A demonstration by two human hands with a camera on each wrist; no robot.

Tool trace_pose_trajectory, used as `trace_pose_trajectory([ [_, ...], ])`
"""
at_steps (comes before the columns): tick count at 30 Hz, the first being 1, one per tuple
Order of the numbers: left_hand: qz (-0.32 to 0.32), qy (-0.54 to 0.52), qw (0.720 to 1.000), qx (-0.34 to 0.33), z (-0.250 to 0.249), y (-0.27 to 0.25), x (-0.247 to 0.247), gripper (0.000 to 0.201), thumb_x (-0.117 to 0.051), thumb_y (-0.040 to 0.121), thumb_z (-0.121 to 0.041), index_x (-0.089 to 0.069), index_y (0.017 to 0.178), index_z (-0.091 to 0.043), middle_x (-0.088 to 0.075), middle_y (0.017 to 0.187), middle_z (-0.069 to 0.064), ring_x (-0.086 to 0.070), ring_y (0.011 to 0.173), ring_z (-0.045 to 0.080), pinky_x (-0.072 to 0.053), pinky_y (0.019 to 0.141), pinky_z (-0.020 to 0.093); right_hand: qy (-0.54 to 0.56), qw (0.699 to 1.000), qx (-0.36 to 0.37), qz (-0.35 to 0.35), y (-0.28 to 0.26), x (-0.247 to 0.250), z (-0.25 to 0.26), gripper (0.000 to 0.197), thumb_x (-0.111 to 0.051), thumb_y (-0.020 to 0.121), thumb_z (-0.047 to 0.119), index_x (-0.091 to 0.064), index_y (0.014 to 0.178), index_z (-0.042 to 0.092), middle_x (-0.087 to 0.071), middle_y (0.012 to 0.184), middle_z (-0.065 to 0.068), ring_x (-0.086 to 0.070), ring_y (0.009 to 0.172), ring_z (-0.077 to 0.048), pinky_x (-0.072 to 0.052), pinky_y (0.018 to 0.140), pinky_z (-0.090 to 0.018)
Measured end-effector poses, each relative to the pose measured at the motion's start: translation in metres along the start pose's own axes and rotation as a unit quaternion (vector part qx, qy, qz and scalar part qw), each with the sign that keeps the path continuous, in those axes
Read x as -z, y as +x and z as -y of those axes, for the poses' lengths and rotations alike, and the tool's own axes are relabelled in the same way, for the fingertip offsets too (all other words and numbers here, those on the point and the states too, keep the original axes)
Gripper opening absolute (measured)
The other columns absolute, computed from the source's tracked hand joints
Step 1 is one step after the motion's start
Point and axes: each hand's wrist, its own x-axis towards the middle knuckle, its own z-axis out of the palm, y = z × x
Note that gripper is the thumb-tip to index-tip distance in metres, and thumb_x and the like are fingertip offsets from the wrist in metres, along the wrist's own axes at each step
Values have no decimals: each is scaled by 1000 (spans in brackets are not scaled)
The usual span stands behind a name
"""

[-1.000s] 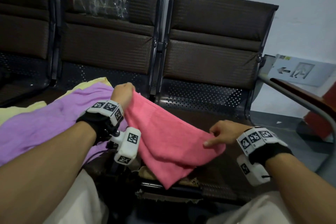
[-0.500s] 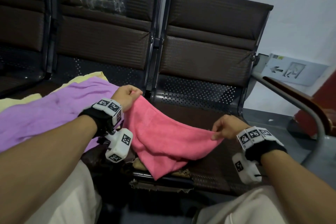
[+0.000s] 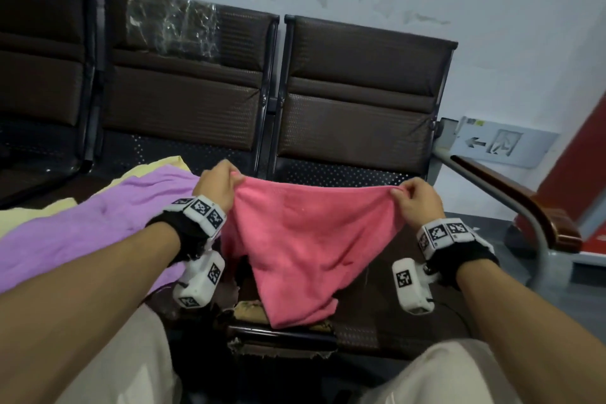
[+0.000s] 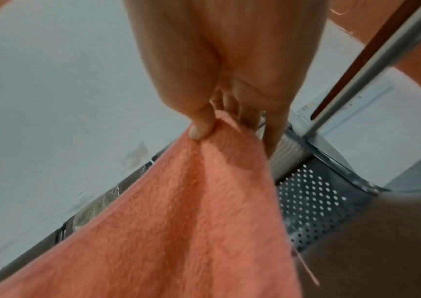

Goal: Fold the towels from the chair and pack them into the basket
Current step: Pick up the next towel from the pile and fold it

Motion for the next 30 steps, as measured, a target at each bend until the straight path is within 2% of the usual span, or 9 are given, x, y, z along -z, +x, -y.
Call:
trace_pose_trajectory([
  [3,-46,-15,998,-34,-29,12,27,17,-48,95,-24,-58,100,-11,-64,104,23,-57,102,40,-43,84,40,21,998,4,-60,9,26,25,7,-64,87,15,-61,91,10,-65,94,-10,-59,98,-29,-28,69,-19],
  [5,-79,-33,995,-45,-48,17,47,18,-48,95,-25,-58,101,-11,-64,105,24,-57,101,41,-44,83,40,29,995,23,-93,15,47,45,6,-63,87,11,-64,93,8,-67,96,-10,-60,100,-28,-31,72,-19],
  [8,-133,-64,987,-70,-74,25,77,18,-46,96,-25,-57,101,-11,-64,103,26,-58,97,44,-44,81,42,8,990,69,-125,23,76,75,17,-61,89,12,-70,102,6,-69,105,-15,-60,104,-29,-38,86,-24],
  [11,-174,-86,977,-83,-84,31,98,15,-46,96,-20,-57,99,-11,-64,100,26,-58,95,44,-45,79,44,8,984,78,-157,26,94,90,20,-60,90,18,-72,101,5,-68,103,-20,-61,101,-34,-40,85,-30],
  [15,-139,-74,985,-71,-73,30,92,14,-51,94,-23,-58,94,-11,-66,99,24,-59,97,42,-45,81,42,34,988,46,-144,25,92,82,23,-58,92,22,-69,99,4,-68,102,-19,-60,102,-33,-40,84,-31],
  [21,-122,-138,983,-16,-49,45,54,17,-51,93,-13,-65,97,-4,-67,104,20,-59,103,36,-40,85,35,82,987,-42,-135,31,57,56,22,-66,86,28,-73,94,9,-71,98,-16,-62,99,-31,-44,87,-30],
  [24,-75,-179,981,30,-33,49,27,19,-56,90,-20,-68,98,-7,-68,103,12,-61,99,25,-42,83,28,120,981,-102,-114,31,29,36,22,-69,82,30,-74,93,10,-71,97,-13,-62,98,-29,-42,83,-26],
  [28,-29,-307,947,88,-24,45,-11,13,-62,87,-20,-67,76,-18,-63,89,5,-55,86,14,-44,82,29,207,957,-182,-95,27,-12,10,12,-69,77,19,-74,86,14,-71,93,-10,-62,93,-26,-47,87,-30],
  [30,-14,-369,923,109,-26,40,-28,7,-62,88,-17,-68,84,-15,-62,91,6,-55,86,16,-47,86,33,276,938,-199,-62,21,-33,4,10,-69,76,8,-73,84,11,-71,91,-9,-62,87,-20,-50,94,-36],
])
